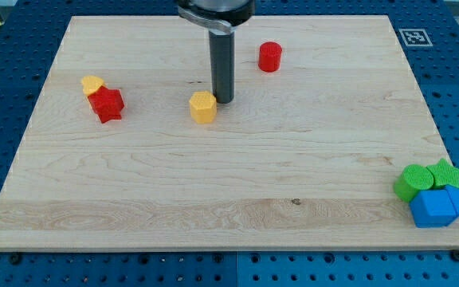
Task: Push the yellow hexagon slightly left
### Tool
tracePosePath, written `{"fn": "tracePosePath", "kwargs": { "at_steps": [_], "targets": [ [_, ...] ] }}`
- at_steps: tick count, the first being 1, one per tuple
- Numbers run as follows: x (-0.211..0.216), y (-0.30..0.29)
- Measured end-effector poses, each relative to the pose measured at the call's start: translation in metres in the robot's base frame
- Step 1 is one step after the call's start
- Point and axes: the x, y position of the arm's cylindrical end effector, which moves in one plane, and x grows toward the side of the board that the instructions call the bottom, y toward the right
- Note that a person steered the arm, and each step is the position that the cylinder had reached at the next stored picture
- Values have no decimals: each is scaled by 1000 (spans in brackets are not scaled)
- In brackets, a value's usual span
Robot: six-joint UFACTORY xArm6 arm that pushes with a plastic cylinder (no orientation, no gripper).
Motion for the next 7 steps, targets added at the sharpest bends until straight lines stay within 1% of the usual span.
{"fn": "tracePosePath", "kwargs": {
  "at_steps": [1,2,3,4,5,7],
  "targets": [
    [2,22],
    [26,25],
    [47,8],
    [62,-25],
    [62,-42],
    [61,38]
  ]
}}
